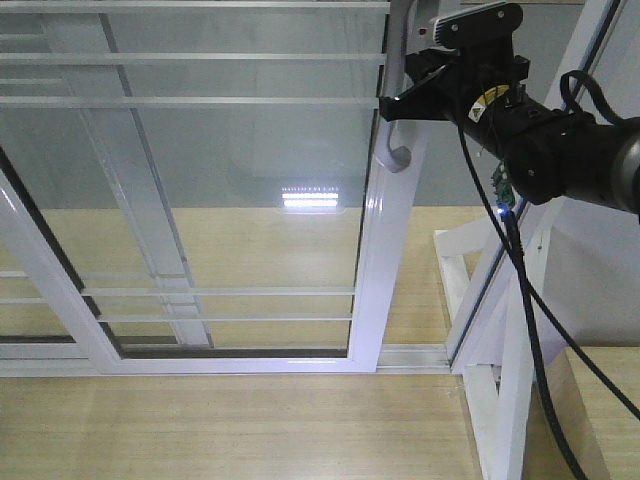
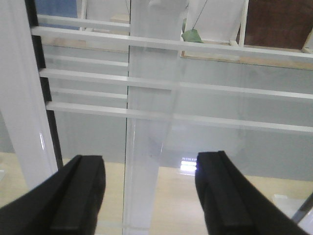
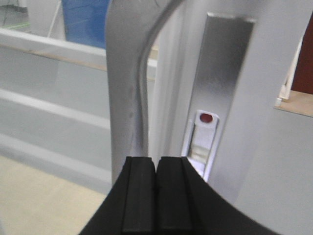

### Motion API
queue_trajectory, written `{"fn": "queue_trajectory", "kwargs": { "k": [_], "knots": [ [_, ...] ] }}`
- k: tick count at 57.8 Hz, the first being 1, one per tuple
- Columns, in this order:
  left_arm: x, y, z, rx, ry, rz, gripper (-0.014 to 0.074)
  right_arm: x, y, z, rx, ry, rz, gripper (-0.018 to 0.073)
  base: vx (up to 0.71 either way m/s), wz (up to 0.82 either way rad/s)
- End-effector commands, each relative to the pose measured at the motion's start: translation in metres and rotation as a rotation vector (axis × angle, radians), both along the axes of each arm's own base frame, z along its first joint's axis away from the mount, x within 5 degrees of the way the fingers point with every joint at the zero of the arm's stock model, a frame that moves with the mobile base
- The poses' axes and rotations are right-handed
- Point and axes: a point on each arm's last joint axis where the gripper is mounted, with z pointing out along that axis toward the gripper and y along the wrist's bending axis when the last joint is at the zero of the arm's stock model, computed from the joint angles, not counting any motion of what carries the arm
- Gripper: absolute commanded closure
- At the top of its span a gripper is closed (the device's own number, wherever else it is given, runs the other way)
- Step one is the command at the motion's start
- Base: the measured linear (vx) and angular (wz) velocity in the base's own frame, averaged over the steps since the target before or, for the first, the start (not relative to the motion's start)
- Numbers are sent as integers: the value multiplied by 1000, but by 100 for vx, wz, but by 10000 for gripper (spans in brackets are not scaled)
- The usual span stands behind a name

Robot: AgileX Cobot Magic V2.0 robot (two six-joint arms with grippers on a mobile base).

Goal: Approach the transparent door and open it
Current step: 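Pull the handle with the right gripper, sliding the door open, then grasp the handle with the left gripper and slide the door farther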

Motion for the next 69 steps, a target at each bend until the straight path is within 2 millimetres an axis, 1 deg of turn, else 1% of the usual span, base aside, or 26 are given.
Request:
{"fn": "queue_trajectory", "kwargs": {
  "k": [1, 7, 15, 22, 27, 29, 34, 36, 37, 38, 39, 40, 41, 45, 49, 53, 57, 61, 69],
  "knots": [
    [1, -1, 17, -2, -81, -5, 76, -9, 7, 42, 31, -141, 31, 567, 0, 0],
    [4, -2, 11, 0, -35, -11, 76, -15, 7, 47, 18, -115, 33, 567, 0, 0],
    [12, -11, 4, 56, 3, -71, 79, -28, 0, 62, -16, -45, 13, 567, 0, 0],
    [22, -27, -5, 64, 26, -142, 83, -44, -7, 78, -71, 19, -2, 567, 0, 0],
    [31, -40, -10, 64, 13, -193, 83, -60, -13, 84, -133, 0, 8, 567, 0, 0],
    [34, -45, -12, 63, 1, -215, 83, -69, -16, 86, -135, -24, 12, 567, 0, 0],
    [45, -61, -16, 55, -57, -268, 83, -92, -22, 81, -136, -60, 22, 567, 0, 0],
    [49, -67, -18, 51, -80, -288, 83, -102, -26, 75, -143, -57, 26, 567, 0, 0],
    [51, -69, -19, 49, -89, -295, 83, -108, -28, 75, -141, -63, 26, 567, 0, 0],
    [53, -73, -21, 46, -101, -306, 83, -113, -29, 70, -143, -54, 27, 567, 0, 0],
    [55, -75, -22, 43, -109, -313, 83, -118, -31, 71, -141, -60, 27, 567, 0, 0],
    [57, -79, -23, 37, -122, -322, 83, -123, -33, 66, -143, -51, 28, 567, 0, 0],
    [59, -81, -24, 32, -128, -328, 83, -128, -35, 66, -140, -56, 28, 567, 0, 0],
    [67, -92, -31, 6, -160, -356, 83, -149, -42, 55, -140, -37, 27, 567, 0, 0],
    [77, -102, -37, -18, -164, -372, 83, -167, -48, 50, -129, -34, 22, 567, 0, 0],
    [91, -110, -40, -27, -154, -380, 83, -184, -54, 46, -123, -42, 20, 567, 0, 0],
    [105, -118, -39, -37, -158, -387, 83, -196, -58, 46, -117, -61, 19, 567, 0, 0],
    [120, -123, -39, -41, -164, -387, 83, -203, -61, 47, -112, -75, 18, 567, 0, 0],
    [147, -134, -37, -49, -175, -386, 83, -207, -62, 50, -130, -92, 19, 567, 0, 0]
  ]
}}
